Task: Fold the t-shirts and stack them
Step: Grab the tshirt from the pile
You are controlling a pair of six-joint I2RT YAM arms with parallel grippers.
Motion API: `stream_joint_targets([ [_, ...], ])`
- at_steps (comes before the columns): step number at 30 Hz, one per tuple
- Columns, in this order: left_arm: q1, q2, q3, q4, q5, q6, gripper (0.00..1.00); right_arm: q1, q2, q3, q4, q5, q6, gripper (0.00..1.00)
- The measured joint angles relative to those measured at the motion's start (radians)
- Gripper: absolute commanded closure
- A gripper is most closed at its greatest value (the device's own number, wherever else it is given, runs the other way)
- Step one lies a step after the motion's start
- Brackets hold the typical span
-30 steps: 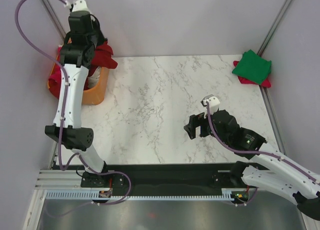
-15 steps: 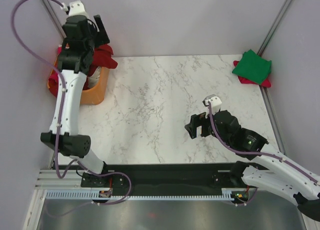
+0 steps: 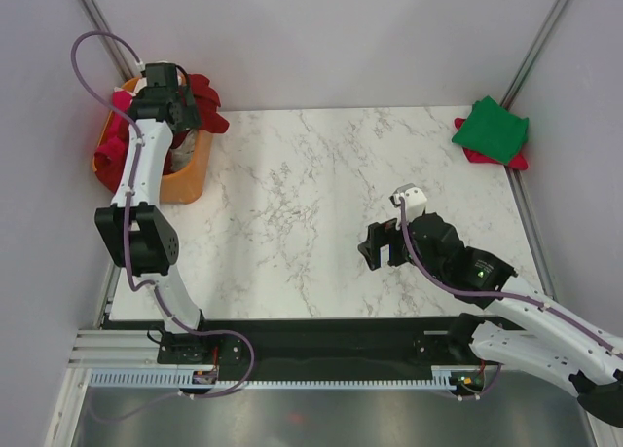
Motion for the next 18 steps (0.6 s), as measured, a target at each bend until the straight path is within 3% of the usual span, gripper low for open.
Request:
stream_joint_targets([
  [18, -0.002, 0.005, -0.141, 0.001, -0.15, -0.021, 0.22, 0.0, 0.018, 0.0, 0.0, 0.0, 0.0, 0.02],
])
